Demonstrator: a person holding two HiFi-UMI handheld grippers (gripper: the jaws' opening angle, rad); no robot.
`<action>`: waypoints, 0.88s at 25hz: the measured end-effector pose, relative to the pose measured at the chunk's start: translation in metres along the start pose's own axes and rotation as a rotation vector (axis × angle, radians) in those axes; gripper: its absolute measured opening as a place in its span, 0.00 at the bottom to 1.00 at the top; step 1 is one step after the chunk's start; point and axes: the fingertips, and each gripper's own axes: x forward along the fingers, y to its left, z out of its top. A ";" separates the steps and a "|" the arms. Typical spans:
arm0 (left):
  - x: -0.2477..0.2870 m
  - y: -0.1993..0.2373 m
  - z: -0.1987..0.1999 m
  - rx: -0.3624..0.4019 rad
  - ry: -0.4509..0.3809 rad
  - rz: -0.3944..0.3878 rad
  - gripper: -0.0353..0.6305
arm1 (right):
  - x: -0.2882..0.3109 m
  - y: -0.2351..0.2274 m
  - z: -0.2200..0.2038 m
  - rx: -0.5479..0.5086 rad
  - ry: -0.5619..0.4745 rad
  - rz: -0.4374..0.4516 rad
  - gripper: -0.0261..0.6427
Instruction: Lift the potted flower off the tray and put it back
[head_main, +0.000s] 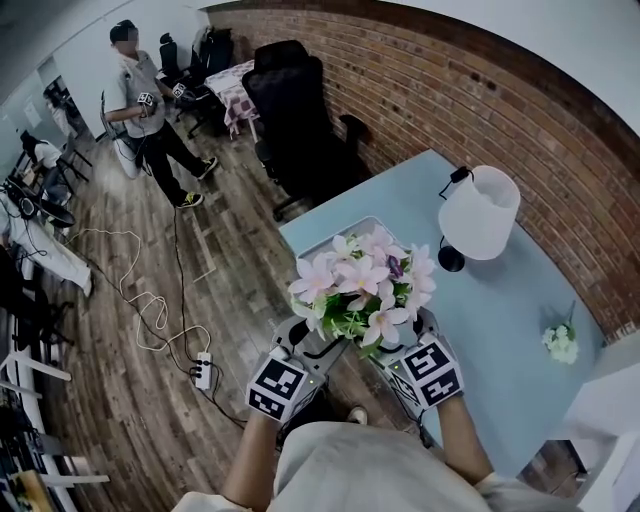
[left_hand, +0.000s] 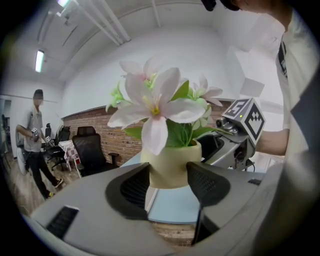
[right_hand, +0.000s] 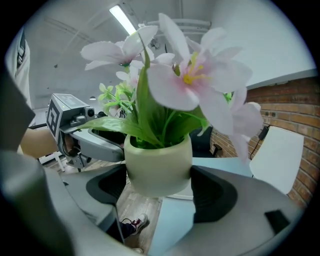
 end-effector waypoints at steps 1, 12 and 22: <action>0.000 0.000 0.001 0.003 -0.003 0.002 0.45 | 0.000 0.000 0.001 0.001 -0.004 0.001 0.68; 0.004 0.016 0.006 0.014 -0.005 0.009 0.45 | 0.013 -0.008 0.013 -0.017 -0.019 0.012 0.68; 0.043 0.074 -0.001 -0.002 0.004 0.001 0.45 | 0.069 -0.043 0.025 -0.015 -0.042 0.018 0.68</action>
